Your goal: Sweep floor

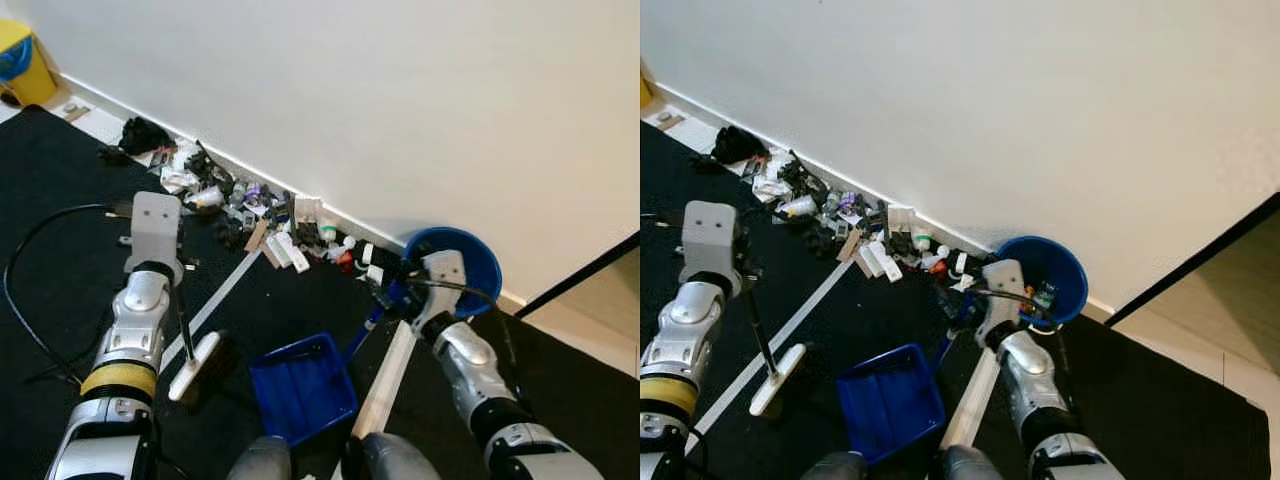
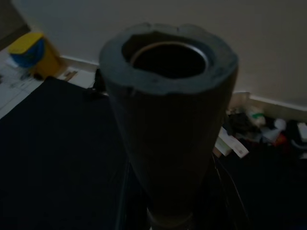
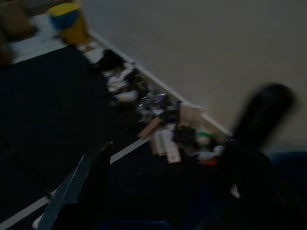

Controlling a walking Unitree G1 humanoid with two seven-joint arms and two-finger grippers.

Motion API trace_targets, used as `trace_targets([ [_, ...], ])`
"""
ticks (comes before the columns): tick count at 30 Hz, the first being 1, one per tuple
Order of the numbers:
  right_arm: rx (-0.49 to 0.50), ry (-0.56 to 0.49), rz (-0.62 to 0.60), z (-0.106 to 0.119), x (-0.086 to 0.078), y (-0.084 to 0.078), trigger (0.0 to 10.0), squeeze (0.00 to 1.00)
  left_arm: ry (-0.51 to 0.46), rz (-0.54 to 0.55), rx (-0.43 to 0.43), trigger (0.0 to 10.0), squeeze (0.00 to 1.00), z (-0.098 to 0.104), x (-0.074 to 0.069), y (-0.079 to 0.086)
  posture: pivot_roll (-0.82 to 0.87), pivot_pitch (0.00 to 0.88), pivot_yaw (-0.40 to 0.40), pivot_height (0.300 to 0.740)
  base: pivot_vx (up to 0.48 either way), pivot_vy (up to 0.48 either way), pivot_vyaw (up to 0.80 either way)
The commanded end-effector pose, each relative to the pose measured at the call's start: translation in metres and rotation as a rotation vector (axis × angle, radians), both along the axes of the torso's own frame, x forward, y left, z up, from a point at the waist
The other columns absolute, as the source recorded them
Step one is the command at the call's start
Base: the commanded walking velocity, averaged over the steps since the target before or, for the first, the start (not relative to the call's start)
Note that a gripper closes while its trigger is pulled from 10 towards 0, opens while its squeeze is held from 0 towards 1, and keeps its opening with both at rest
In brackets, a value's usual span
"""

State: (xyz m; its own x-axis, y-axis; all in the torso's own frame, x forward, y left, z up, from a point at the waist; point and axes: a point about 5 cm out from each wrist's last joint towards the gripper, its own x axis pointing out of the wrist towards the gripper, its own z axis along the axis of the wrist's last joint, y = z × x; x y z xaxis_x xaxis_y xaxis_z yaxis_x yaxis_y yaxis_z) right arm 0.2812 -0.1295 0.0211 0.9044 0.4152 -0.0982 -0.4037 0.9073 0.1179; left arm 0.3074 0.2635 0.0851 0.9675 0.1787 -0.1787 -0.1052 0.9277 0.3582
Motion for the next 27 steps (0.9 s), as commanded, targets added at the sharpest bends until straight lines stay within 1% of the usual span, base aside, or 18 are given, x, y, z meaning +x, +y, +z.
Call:
trace_targets([
  [1,0.006,-0.014,-0.026,0.001,-0.001,-0.006,10.0,0.0,-0.022,-0.038,0.062,10.0,0.0,0.01,0.005,-0.003,0.18,0.015,-0.094,0.74,0.0,-0.48,0.0],
  [5,0.016,-0.012,-0.03,-0.001,-0.004,-0.004,10.0,0.0,-0.038,-0.026,0.022,10.0,0.0,0.011,0.006,-0.004,0.18,0.015,-0.094,0.74,0.0,-0.418,0.0],
  [6,0.025,-0.011,-0.018,-0.002,-0.006,-0.001,10.0,0.0,-0.035,-0.018,0.023,10.0,0.0,0.011,0.007,-0.003,0.17,0.009,-0.074,0.74,0.0,0.0,0.0],
  [11,0.042,-0.022,0.095,-0.004,-0.018,0.02,10.0,0.0,-0.025,-0.015,0.061,10.0,0.0,0.014,0.011,0.001,0.16,0.006,-0.052,0.74,0.0,0.0,0.0],
  [13,0.04,-0.027,0.107,-0.004,-0.02,0.023,10.0,0.0,-0.025,-0.017,0.066,10.0,0.0,0.015,0.012,0.001,0.16,0.006,-0.052,0.74,0.0,0.0,0.0],
  [14,0.036,-0.031,0.116,-0.005,-0.021,0.025,10.0,0.0,-0.025,-0.025,0.084,10.0,0.0,0.016,0.013,0.001,0.16,0.006,-0.045,0.74,0.0,0.0,0.0],
  [20,0.033,-0.025,0.12,-0.006,-0.023,0.026,10.0,0.0,-0.021,-0.03,0.11,10.0,0.0,0.017,0.013,0.002,0.16,0.008,-0.039,0.74,0.0,0.0,0.0],
  [24,0.025,-0.014,0.131,-0.008,-0.023,0.027,10.0,0.0,-0.023,-0.016,0.124,10.0,0.0,0.018,0.011,0.007,0.17,0.007,-0.046,0.74,0.0,0.0,0.0],
  [27,0.016,-0.007,0.133,-0.008,-0.021,0.027,10.0,0.0,-0.024,0.017,0.139,10.0,0.0,0.019,0.009,0.014,0.18,0.008,-0.06,0.74,0.0,0.0,0.0],
])
